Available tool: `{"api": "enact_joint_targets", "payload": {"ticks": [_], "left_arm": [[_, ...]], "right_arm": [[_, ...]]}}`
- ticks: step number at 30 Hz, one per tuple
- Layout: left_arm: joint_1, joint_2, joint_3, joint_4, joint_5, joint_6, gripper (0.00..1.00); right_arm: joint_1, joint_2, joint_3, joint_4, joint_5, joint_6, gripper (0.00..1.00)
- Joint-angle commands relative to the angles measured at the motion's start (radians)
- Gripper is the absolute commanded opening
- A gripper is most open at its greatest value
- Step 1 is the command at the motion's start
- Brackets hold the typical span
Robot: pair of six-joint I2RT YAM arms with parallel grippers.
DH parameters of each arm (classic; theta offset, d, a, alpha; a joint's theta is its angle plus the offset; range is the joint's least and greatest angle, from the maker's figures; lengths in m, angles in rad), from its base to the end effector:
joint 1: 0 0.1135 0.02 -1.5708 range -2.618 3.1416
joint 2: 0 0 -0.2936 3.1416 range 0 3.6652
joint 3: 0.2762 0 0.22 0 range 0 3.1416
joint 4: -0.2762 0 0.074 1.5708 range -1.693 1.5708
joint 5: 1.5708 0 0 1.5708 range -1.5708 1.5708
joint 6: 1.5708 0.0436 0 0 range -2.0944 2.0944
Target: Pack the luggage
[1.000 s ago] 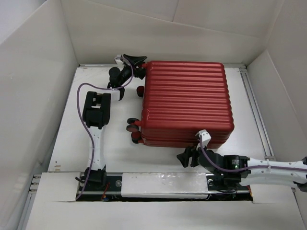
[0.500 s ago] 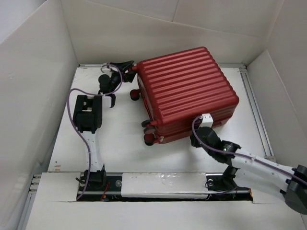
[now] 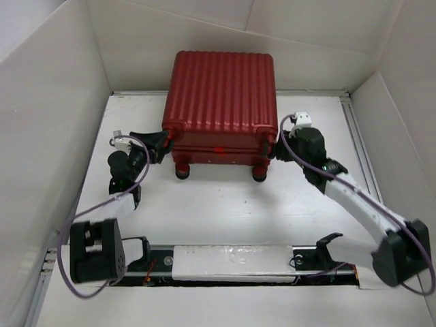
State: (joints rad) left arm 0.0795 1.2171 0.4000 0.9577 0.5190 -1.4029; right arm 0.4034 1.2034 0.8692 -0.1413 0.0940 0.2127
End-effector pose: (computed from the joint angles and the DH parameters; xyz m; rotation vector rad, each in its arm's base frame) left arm 0.2187 -0.0043 0.2913 -0.6976 1.4646 -1.4226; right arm 0.2210 0.0899 0.3210 -0.1370 2.0517 0.2880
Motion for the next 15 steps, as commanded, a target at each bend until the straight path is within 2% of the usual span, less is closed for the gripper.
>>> {"api": "enact_joint_targets", "payload": {"ticks": [1,3,7,8,10,13,14,15], "left_arm": [[0.011,-0.177,0.077,-0.184,0.144,0.211,0.00],[0.034,-0.191,0.131,-0.337,0.133,0.271,0.00],[0.112,-0.229,0.172,-0.387,0.179,0.279,0.00],[0.126,-0.229,0.172,-0.404,0.179,0.278,0.00],[0.146,-0.238,0.172,-0.422,0.202,0.291,0.00],[0.155,-0.228,0.163,-0.422,0.213,0.305,0.00],[0.155,-0.228,0.154,-0.410,0.222,0.305,0.00],[0.155,-0.219,0.145,-0.396,0.222,0.305,0.00]], "right_arm": [[0.075,-0.236,-0.157,0.124,-0.166,0.005,0.44],[0.075,-0.315,-0.287,0.158,-0.166,0.020,0.45],[0.052,-0.399,-0.358,0.169,-0.188,0.031,0.32],[0.042,-0.421,-0.372,0.169,-0.178,0.031,0.23],[0.028,-0.433,-0.381,0.181,-0.168,0.016,0.15],[-0.023,-0.433,-0.392,0.268,-0.183,-0.053,0.21],[-0.040,-0.417,-0.392,0.285,-0.232,-0.080,0.30],[-0.057,-0.374,-0.392,0.340,-0.269,-0.105,0.34]]}}
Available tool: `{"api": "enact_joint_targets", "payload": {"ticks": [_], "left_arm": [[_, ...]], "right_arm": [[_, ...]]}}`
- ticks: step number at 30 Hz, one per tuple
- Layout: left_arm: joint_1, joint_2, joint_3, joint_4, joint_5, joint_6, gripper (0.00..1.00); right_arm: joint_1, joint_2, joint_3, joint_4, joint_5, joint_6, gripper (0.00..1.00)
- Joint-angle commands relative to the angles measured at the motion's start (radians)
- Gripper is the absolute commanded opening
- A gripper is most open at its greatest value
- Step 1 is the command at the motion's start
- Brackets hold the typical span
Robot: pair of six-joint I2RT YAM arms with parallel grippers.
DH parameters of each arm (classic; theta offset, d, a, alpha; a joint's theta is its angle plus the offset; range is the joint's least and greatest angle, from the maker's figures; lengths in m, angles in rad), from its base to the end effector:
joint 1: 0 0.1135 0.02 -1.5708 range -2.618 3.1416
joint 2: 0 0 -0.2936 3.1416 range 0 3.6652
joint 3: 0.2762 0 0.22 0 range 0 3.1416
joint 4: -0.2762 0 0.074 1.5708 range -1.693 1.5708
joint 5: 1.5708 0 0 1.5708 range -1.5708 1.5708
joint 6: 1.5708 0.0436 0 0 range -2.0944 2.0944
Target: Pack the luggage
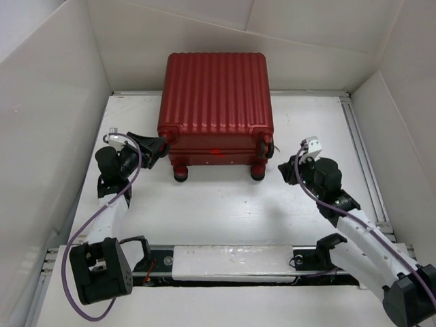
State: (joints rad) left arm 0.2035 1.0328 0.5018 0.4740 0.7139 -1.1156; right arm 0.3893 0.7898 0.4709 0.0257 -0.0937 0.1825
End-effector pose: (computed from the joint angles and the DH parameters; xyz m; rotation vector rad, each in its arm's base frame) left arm 0.1911 0.0103 0.3041 -0.5592 1.6826 -1.2556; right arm 0.1331 0.0590 0.2787 -0.2605 1.8727 0.4808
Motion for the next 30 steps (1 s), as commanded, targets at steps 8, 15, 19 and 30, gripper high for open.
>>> {"api": "enact_joint_targets", "payload": {"ticks": [8,15,19,30], "left_arm": [[0.031,0.006,0.043,0.115,0.019,0.056,0.00],[-0.025,0.070,0.043,0.187,0.053,-0.006,0.00],[-0.047,0.070,0.078,0.196,0.079,-0.027,0.00],[-0.047,0.033,0.101,0.196,0.113,-0.046,0.00]], "right_arm": [[-0.265,0.310,0.021,0.460,-0.446,-0.127,0.64],[-0.343,0.560,0.153,0.565,-0.734,-0.141,0.71],[-0.343,0.667,0.245,0.565,-0.820,-0.141,0.71],[-0.362,0.832,0.256,0.640,-0.873,-0.104,0.67]]}}
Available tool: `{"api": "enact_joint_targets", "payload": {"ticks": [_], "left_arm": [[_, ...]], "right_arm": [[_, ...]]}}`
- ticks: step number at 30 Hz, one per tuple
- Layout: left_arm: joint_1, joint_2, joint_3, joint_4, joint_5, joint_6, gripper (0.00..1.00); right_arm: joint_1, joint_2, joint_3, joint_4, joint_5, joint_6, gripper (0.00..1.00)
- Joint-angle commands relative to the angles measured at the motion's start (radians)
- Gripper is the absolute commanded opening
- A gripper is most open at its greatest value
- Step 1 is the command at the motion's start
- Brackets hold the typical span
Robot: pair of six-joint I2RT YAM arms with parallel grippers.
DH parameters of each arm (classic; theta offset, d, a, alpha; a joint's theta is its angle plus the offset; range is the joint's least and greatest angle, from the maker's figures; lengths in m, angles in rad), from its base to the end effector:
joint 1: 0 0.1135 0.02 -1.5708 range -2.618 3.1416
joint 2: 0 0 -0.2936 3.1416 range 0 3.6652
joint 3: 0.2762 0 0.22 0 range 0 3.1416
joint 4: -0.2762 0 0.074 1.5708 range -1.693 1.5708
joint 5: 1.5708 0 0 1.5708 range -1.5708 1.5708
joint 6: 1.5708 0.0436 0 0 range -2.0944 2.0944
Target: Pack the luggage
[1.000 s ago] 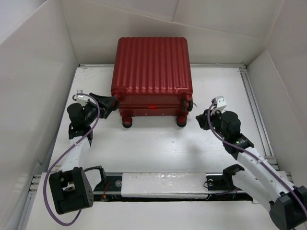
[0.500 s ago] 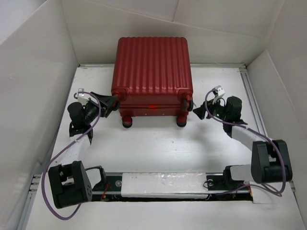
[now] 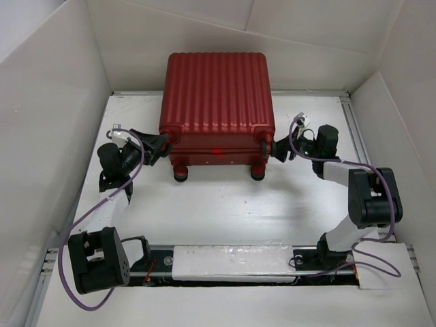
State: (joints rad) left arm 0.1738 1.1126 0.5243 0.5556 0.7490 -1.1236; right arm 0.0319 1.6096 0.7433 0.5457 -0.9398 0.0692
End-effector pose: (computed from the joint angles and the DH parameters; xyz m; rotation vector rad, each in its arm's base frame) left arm 0.2074 0.0063 0.3058 -0.4965 1.6936 -1.3066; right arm 0.3075 0.0450 0.2530 -0.6074 1.7582 0.9495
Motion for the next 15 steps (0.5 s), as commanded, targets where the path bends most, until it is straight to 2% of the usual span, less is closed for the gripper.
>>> {"api": "enact_joint_targets", "payload": {"ticks": [1,3,7,8,14,15], "left_arm": [[-0.017,-0.046,0.079,0.115,0.078,-0.038,0.00],[-0.017,-0.046,0.079,0.115,0.090,-0.050,0.00],[-0.017,-0.083,0.088,0.115,0.099,-0.061,0.00],[-0.017,-0.083,0.088,0.115,0.099,-0.061,0.00],[-0.028,-0.083,0.079,0.115,0.099,-0.051,0.00],[-0.037,-0.083,0.079,0.115,0.090,-0.051,0.00]], "right_arm": [[-0.004,0.012,-0.034,0.193,-0.027,0.026,0.65],[-0.015,0.033,-0.068,0.281,-0.042,0.093,0.65],[-0.035,0.105,-0.096,0.468,-0.129,0.220,0.51],[-0.046,0.114,-0.108,0.527,-0.129,0.243,0.43],[-0.046,0.079,-0.157,0.533,-0.107,0.259,0.28],[-0.046,0.066,-0.168,0.533,-0.094,0.259,0.19]]}}
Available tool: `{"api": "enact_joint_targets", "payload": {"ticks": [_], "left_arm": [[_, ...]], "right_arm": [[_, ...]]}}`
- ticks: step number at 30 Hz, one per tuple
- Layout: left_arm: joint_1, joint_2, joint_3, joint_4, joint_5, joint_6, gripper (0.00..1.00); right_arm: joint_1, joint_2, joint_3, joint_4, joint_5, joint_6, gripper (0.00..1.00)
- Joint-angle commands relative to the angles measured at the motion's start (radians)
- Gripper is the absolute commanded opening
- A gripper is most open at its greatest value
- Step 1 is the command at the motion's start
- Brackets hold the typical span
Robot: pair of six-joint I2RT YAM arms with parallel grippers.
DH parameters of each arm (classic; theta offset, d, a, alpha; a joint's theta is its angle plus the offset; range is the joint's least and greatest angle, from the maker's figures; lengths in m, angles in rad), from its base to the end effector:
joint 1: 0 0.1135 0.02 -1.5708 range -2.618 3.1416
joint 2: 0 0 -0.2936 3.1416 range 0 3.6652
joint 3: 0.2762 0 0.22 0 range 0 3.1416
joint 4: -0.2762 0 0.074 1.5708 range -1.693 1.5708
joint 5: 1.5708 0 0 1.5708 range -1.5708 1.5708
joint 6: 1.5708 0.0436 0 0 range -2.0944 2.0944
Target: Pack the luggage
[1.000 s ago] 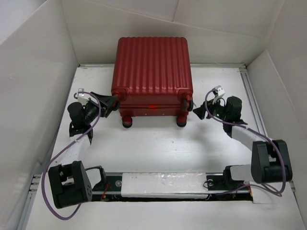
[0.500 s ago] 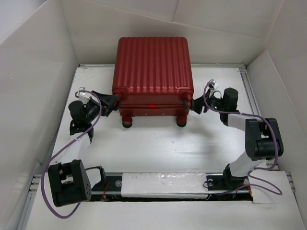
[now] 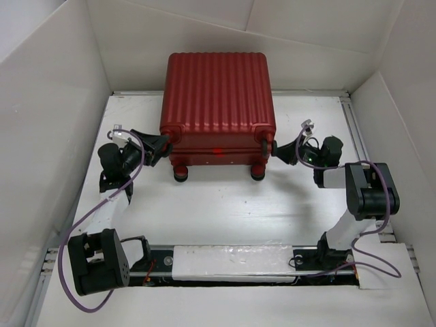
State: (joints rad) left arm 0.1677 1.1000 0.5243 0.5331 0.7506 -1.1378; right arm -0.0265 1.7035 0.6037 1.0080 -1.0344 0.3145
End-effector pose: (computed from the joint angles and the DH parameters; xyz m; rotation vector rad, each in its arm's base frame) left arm 0.2049 0.0045 0.3057 -0.5115 1.7034 -1.3233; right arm 0.3051 0.0294 0.2343 -0.5244 1.6477 1.0649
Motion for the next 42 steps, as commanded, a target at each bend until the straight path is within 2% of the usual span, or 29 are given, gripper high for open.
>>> {"api": "enact_joint_targets", "payload": {"ticks": [1,4,8,9,10,12,14,17,20,22,24,25,27,28,31,33,35,38,42], "left_arm": [[-0.031,-0.071,0.079,0.137,0.089,-0.037,0.00],[-0.040,-0.071,0.079,0.137,0.089,-0.028,0.00],[-0.040,-0.071,0.060,0.137,0.079,-0.017,0.00],[-0.040,-0.071,0.051,0.137,0.079,-0.017,0.00],[-0.062,-0.071,0.051,0.137,0.063,-0.007,0.00],[-0.098,-0.071,0.042,0.137,0.024,0.007,0.00],[-0.164,-0.071,0.031,0.137,-0.013,0.018,0.00],[-0.178,-0.061,0.008,0.189,-0.034,-0.016,0.00],[-0.169,-0.061,-0.003,0.216,-0.034,-0.046,0.00],[-0.146,-0.071,0.019,0.189,-0.019,-0.046,0.00],[-0.108,-0.083,0.019,0.170,-0.019,-0.046,0.00],[-0.097,-0.083,0.029,0.159,-0.019,-0.037,0.00],[-0.077,-0.083,0.029,0.148,-0.019,-0.037,0.00],[-0.067,-0.083,0.029,0.148,-0.019,-0.037,0.00],[-0.053,-0.055,0.020,0.175,-0.010,-0.051,0.00],[-0.053,-0.046,0.010,0.205,-0.010,-0.066,0.00],[-0.053,-0.046,0.009,0.219,0.001,-0.066,0.00],[-0.053,-0.037,0.009,0.219,0.010,-0.066,0.00],[-0.053,-0.037,0.009,0.219,0.020,-0.057,0.00]], "right_arm": [[0.013,-0.028,-0.028,0.058,0.000,0.003,0.15],[0.013,-0.050,-0.038,0.047,0.026,0.003,0.00],[0.022,-0.106,-0.091,0.026,0.080,-0.012,0.00],[0.055,-0.126,-0.108,0.014,0.100,-0.021,0.00],[0.077,-0.152,-0.134,-0.002,0.159,-0.034,0.00],[0.131,-0.253,-0.149,-0.148,0.245,-0.104,0.00],[0.261,-0.370,-0.180,-0.282,0.449,-0.141,0.00],[0.440,-0.477,-0.255,-0.310,0.711,-0.141,0.00],[0.452,-0.568,-0.300,-0.356,0.894,-0.130,0.00],[0.390,-0.597,-0.311,-0.356,0.864,-0.082,0.10],[0.307,-0.597,-0.286,-0.377,0.827,-0.066,0.15],[0.286,-0.572,-0.272,-0.429,0.818,-0.054,0.22],[0.219,-0.542,-0.254,-0.442,0.777,-0.032,0.34],[0.194,-0.518,-0.254,-0.442,0.755,-0.022,0.43],[0.110,-0.489,-0.254,-0.364,0.682,-0.002,0.54],[0.051,-0.437,-0.233,-0.329,0.627,-0.017,0.56],[0.030,-0.342,-0.167,-0.295,0.461,-0.057,0.59],[0.020,-0.251,-0.107,-0.203,0.258,-0.101,0.59],[0.000,-0.153,-0.107,0.011,0.145,-0.069,0.62]]}}
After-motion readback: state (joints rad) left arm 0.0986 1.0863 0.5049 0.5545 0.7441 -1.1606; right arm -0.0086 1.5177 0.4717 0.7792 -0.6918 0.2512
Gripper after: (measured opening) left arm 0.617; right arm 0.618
